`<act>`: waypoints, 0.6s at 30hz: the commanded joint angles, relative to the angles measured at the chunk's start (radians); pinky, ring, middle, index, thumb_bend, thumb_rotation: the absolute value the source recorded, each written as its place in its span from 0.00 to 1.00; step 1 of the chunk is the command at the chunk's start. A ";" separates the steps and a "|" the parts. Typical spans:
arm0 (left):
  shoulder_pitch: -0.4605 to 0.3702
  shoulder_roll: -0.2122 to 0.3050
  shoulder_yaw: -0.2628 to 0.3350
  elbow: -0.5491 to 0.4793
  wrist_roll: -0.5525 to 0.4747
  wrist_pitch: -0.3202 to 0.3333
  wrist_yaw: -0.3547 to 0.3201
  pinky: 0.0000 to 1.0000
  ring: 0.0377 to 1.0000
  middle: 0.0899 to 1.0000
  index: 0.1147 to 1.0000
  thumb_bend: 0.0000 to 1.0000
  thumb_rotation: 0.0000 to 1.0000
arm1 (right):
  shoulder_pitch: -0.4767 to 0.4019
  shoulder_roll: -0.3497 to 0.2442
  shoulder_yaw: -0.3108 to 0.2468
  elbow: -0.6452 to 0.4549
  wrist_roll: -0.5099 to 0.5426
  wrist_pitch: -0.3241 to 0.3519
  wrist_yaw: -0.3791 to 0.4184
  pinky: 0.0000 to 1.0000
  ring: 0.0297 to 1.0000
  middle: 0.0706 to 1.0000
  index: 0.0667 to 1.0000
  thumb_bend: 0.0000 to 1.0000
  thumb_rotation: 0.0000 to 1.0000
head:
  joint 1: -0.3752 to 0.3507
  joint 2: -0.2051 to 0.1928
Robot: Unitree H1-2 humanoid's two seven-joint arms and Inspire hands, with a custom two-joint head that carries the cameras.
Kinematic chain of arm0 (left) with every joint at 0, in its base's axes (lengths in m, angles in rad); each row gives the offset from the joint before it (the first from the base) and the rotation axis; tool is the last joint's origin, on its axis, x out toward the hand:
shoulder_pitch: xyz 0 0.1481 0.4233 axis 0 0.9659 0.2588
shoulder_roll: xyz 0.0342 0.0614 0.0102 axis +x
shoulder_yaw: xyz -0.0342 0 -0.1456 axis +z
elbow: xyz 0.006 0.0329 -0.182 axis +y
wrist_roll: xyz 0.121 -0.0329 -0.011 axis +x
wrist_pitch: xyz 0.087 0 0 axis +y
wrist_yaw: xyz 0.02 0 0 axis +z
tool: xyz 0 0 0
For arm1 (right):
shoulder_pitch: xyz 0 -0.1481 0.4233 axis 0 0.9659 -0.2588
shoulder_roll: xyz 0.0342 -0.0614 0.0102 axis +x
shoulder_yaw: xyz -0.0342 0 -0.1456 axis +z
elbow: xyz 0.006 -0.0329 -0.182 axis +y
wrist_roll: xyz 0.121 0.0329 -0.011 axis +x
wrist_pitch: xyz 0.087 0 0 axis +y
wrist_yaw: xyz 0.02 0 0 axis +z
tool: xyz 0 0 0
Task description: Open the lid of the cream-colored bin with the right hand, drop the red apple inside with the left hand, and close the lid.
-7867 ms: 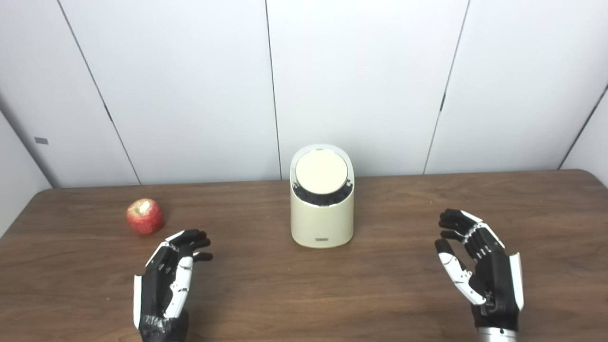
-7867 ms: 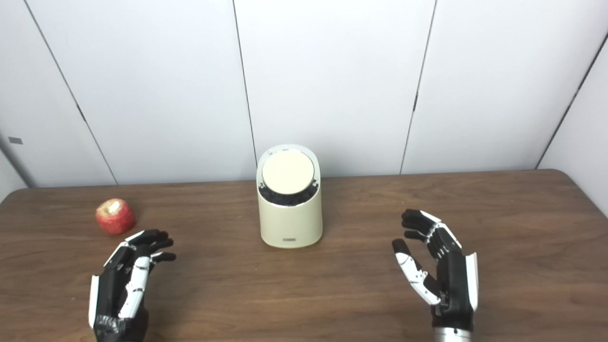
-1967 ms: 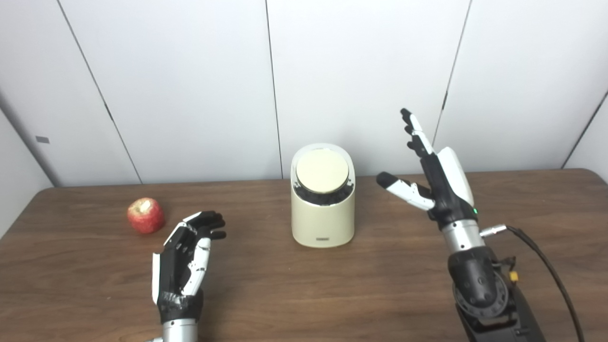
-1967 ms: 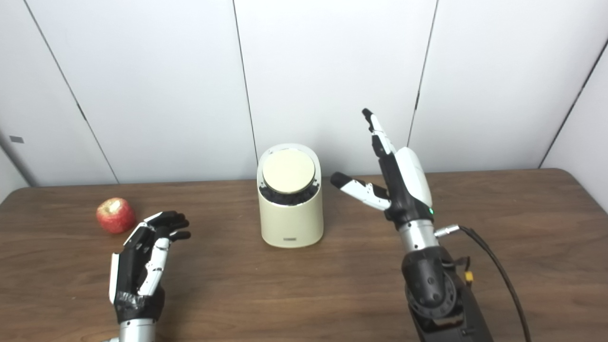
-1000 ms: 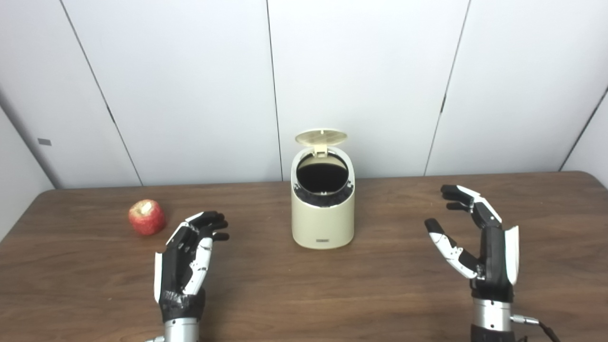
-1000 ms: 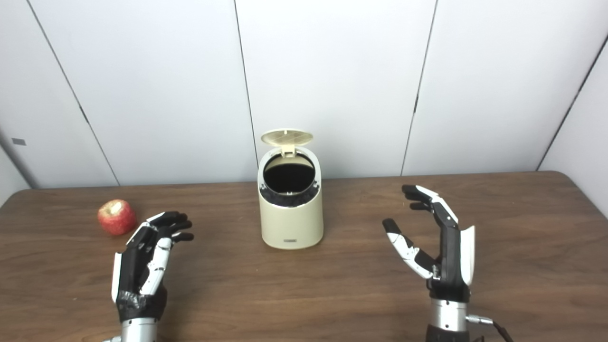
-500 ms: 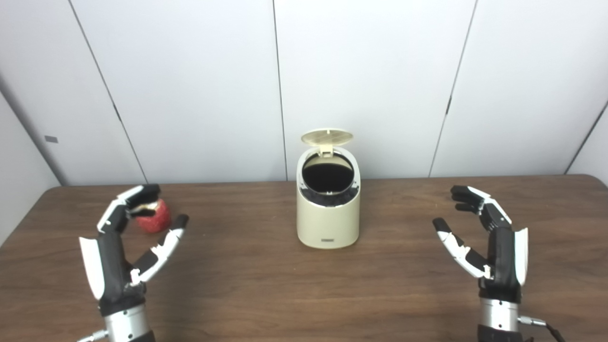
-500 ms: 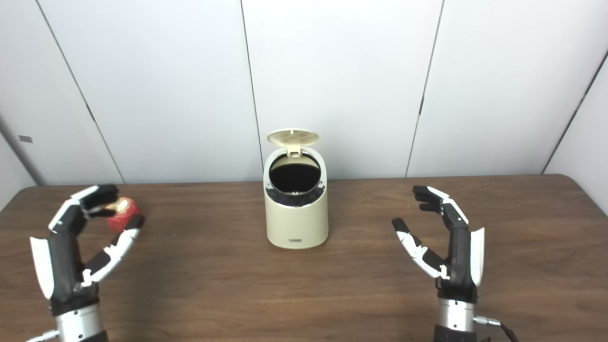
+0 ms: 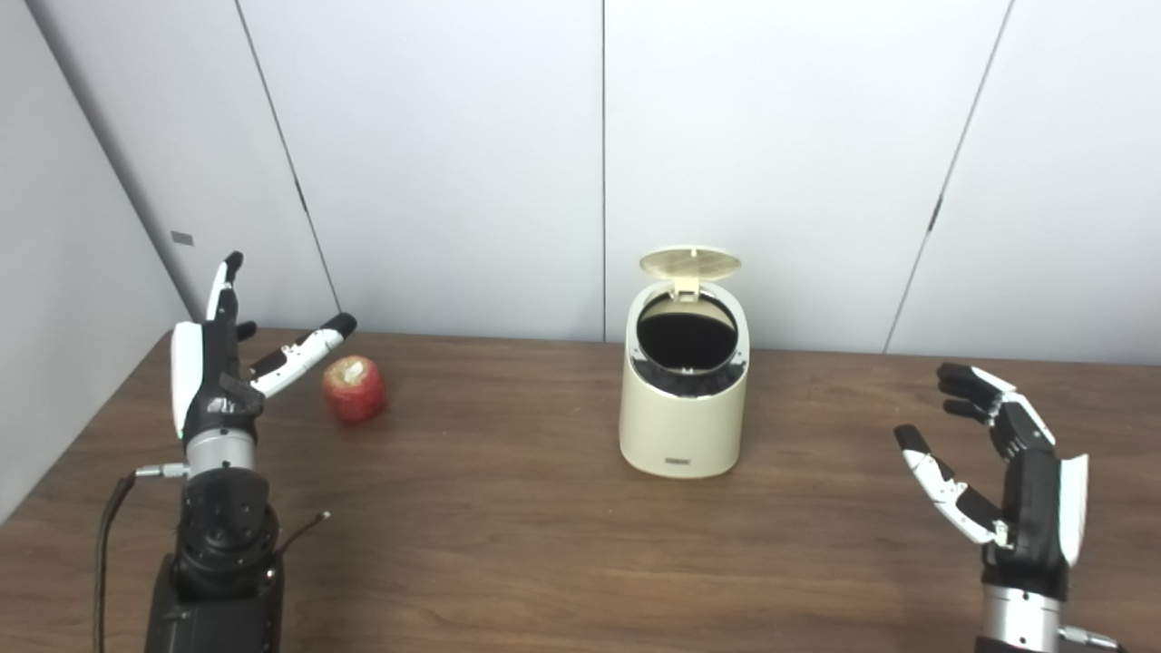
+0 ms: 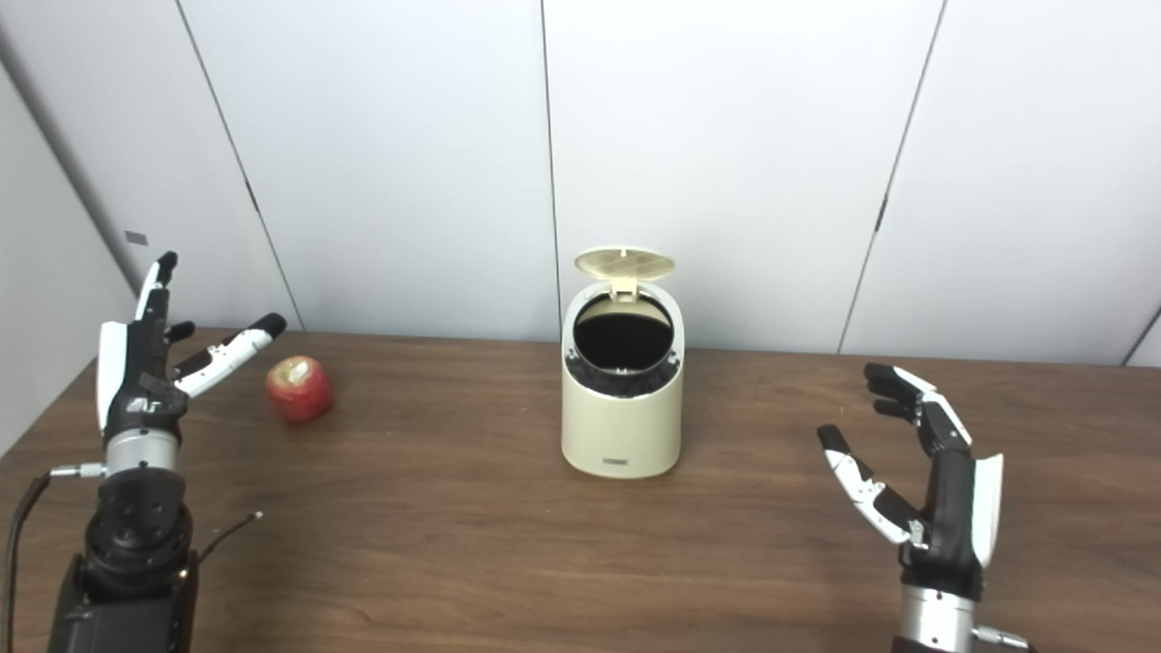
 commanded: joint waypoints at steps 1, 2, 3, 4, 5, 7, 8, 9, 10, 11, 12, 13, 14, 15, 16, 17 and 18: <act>-0.056 0.027 -0.020 0.041 0.020 0.007 0.027 0.81 1.00 1.00 1.00 1.00 0.38 | 0.067 -0.029 0.014 0.103 -0.026 -0.031 -0.019 0.64 0.69 0.68 0.66 0.30 0.17 | 0.022 -0.003; -0.064 0.031 -0.026 0.070 0.024 0.011 0.037 0.78 0.98 1.00 1.00 1.00 0.38 | 0.066 -0.032 0.013 0.106 -0.026 -0.031 -0.020 0.64 0.69 0.68 0.66 0.30 0.17 | 0.037 -0.006; -0.069 0.033 -0.032 0.088 0.026 0.013 0.045 0.76 0.97 1.00 1.00 1.00 0.37 | 0.065 -0.035 0.012 0.108 -0.026 -0.031 -0.022 0.63 0.69 0.68 0.66 0.29 0.17 | 0.047 -0.008; -0.075 0.034 -0.038 0.106 0.023 0.024 0.046 0.75 0.96 1.00 1.00 1.00 0.37 | 0.065 -0.037 0.008 0.108 -0.022 -0.031 -0.019 0.63 0.69 0.68 0.65 0.29 0.17 | 0.074 -0.013; -0.081 0.037 -0.042 0.124 0.016 0.033 0.042 0.75 0.96 1.00 1.00 1.00 0.38 | 0.065 -0.039 0.006 0.105 -0.023 -0.031 -0.017 0.62 0.68 0.68 0.65 0.29 0.19 | 0.074 -0.013; -0.089 0.035 -0.047 0.154 -0.012 0.048 0.027 0.76 0.97 1.00 1.00 1.00 0.40 | 0.066 -0.046 0.002 0.097 -0.027 -0.031 -0.017 0.60 0.68 0.68 0.65 0.29 0.27 | 0.124 -0.020; -0.091 0.032 -0.051 0.164 -0.023 0.057 0.021 0.82 0.99 1.00 1.00 1.00 0.39 | 0.068 -0.047 -0.005 0.089 -0.017 -0.031 -0.005 0.59 0.67 0.67 0.65 0.29 0.32 | 0.144 -0.022; -0.091 0.027 -0.058 0.168 -0.031 0.069 0.016 0.83 0.99 1.00 1.00 1.00 0.40 | 0.072 -0.047 -0.013 0.076 -0.006 -0.031 0.008 0.58 0.66 0.67 0.64 0.30 0.34 | 0.157 -0.024; -0.091 0.018 -0.062 0.168 -0.039 0.080 0.016 0.84 1.00 1.00 1.00 1.00 0.41 | 0.075 -0.046 -0.022 0.063 0.016 -0.031 0.030 0.56 0.65 0.66 0.64 0.31 0.37 | 0.184 -0.028; -0.090 0.009 -0.067 0.168 -0.043 0.084 0.020 0.85 1.00 1.00 1.00 1.00 0.42 | 0.079 -0.043 -0.033 0.052 0.039 -0.031 0.055 0.55 0.65 0.66 0.63 0.33 0.40 | 0.203 -0.030; -0.089 0.002 -0.072 0.173 -0.048 0.078 0.025 0.84 1.00 1.00 1.00 1.00 0.42 | 0.081 -0.041 -0.043 0.043 0.051 -0.031 0.073 0.54 0.65 0.66 0.62 0.34 0.43 | 0.215 -0.033; -0.091 -0.006 -0.078 0.180 -0.046 0.074 0.033 0.83 1.00 1.00 1.00 1.00 0.41 | 0.082 -0.037 -0.058 0.042 0.046 -0.031 0.084 0.54 0.65 0.65 0.61 0.36 0.46 | 0.248 -0.036; -0.093 -0.011 -0.085 0.188 -0.041 0.073 0.042 0.82 0.99 1.00 1.00 1.00 0.41 | 0.081 -0.034 -0.072 0.045 0.037 -0.030 0.091 0.53 0.64 0.65 0.61 0.39 0.53 | 0.267 -0.037; -0.095 -0.015 -0.093 0.195 -0.036 0.075 0.051 0.80 0.98 1.00 1.00 1.00 0.41 | 0.080 -0.030 -0.086 0.049 0.028 -0.030 0.096 0.52 0.63 0.64 0.61 0.42 0.58 | 0.284 -0.038; -0.099 -0.018 -0.101 0.202 -0.030 0.083 0.058 0.80 0.98 1.00 1.00 1.00 0.41 | 0.080 -0.025 -0.100 0.053 0.019 -0.031 0.101 0.51 0.62 0.64 0.61 0.44 0.60 | 0.295 -0.038; -0.101 -0.019 -0.110 0.210 -0.023 0.087 0.065 0.80 0.97 1.00 1.00 1.00 0.41 | 0.078 -0.023 -0.108 0.056 0.010 -0.031 0.103 0.50 0.61 0.63 0.60 0.47 0.62 | 0.309 -0.040; -0.103 -0.018 -0.118 0.217 -0.020 0.089 0.070 0.81 0.97 1.00 1.00 1.00 0.41 | 0.077 -0.021 -0.116 0.059 0.000 -0.031 0.106 0.50 0.61 0.63 0.60 0.48 0.64 | 0.318 -0.040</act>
